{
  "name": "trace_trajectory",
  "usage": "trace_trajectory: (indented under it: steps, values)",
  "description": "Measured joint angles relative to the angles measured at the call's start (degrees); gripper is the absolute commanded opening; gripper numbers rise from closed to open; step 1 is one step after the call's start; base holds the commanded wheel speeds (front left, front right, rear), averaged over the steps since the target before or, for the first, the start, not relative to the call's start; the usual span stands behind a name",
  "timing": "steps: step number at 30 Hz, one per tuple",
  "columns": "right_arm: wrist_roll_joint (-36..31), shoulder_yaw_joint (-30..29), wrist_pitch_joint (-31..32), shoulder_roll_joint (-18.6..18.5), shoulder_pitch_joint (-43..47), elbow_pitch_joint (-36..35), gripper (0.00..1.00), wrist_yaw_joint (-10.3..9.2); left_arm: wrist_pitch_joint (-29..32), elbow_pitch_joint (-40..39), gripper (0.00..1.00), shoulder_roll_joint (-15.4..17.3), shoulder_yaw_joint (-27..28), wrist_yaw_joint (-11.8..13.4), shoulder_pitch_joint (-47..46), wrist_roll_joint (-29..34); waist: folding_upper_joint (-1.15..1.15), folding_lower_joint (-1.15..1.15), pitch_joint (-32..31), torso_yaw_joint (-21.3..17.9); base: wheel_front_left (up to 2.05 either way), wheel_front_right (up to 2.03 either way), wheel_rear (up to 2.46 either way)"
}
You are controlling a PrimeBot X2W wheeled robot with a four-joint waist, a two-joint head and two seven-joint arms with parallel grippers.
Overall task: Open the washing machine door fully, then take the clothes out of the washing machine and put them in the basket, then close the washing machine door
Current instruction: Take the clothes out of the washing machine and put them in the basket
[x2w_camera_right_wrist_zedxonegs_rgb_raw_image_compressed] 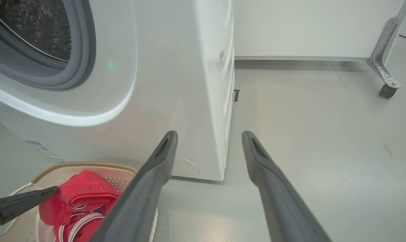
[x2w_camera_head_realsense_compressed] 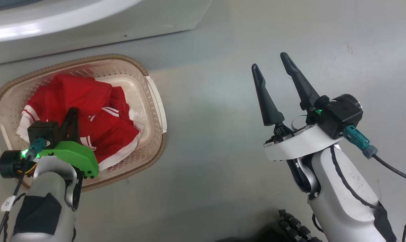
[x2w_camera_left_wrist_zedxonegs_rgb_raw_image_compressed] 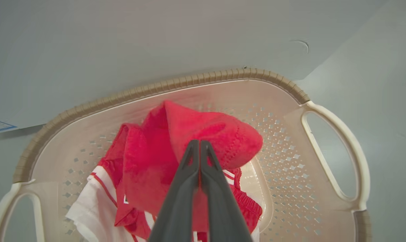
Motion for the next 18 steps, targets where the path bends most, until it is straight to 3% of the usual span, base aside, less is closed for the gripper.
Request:
trace_trajectory:
  steps: [14,16,17,18]
  values:
    - [0.01,0.52,0.01,-0.03,-1.82,0.63,1.00,-0.43,-0.19,12.20,0.00,-0.40,1.15,-0.58,-5.52,-0.92,0.00,0.00,2.34,-0.08,0.00,0.00,0.00]
    - [0.01,0.52,0.00,-0.04,-1.82,1.02,1.00,-0.43,-0.14,14.02,0.40,-0.75,1.36,-1.24,-5.61,-1.65,0.00,0.00,1.95,-0.05,0.00,0.00,0.00]
    - [0.00,0.51,0.00,-0.04,-1.82,1.19,1.00,-0.44,-0.14,14.96,0.75,-1.15,1.75,-1.27,-5.61,-2.42,0.00,0.00,1.71,-0.02,0.00,0.00,0.00]
    - [0.01,0.49,0.00,-0.04,-1.82,1.32,1.00,-0.44,-0.15,15.66,1.00,-1.52,1.83,-1.41,-5.61,-2.83,0.00,0.00,1.44,0.02,0.00,0.00,0.00]
